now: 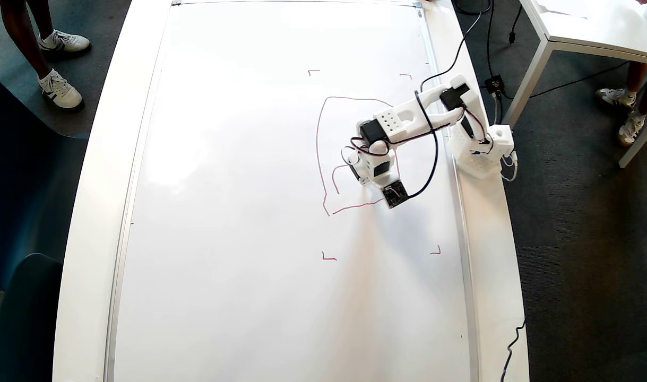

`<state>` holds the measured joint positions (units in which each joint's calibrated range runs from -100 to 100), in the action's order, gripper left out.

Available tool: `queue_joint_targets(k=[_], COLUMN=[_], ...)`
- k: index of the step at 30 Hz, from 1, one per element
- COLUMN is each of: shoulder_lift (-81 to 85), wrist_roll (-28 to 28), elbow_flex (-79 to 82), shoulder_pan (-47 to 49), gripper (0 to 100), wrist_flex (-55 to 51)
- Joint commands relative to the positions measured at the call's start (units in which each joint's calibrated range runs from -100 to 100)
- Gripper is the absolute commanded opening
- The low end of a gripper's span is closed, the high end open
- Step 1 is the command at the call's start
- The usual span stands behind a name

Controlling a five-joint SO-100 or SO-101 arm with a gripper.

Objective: Draw on a whiteboard a robot head using a pen attached to the gripper

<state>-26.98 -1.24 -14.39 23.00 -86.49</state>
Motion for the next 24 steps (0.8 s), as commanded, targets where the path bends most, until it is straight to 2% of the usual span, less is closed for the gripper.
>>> queue_joint_targets(k=[1, 14, 21, 24], shoulder_lift=[-0.1, -0.1, 1.0, 5.1], wrist_roll=[0.2, 1.3, 1.3, 1.1], elbow_flex=[-0.5, -0.5, -1.1, -7.4], shoulder_pan=[0.5, -0.2, -1.4, -2.9], gripper=[1, 1, 1, 1], wrist_flex=[3.3, 12.0, 12.3, 10.3])
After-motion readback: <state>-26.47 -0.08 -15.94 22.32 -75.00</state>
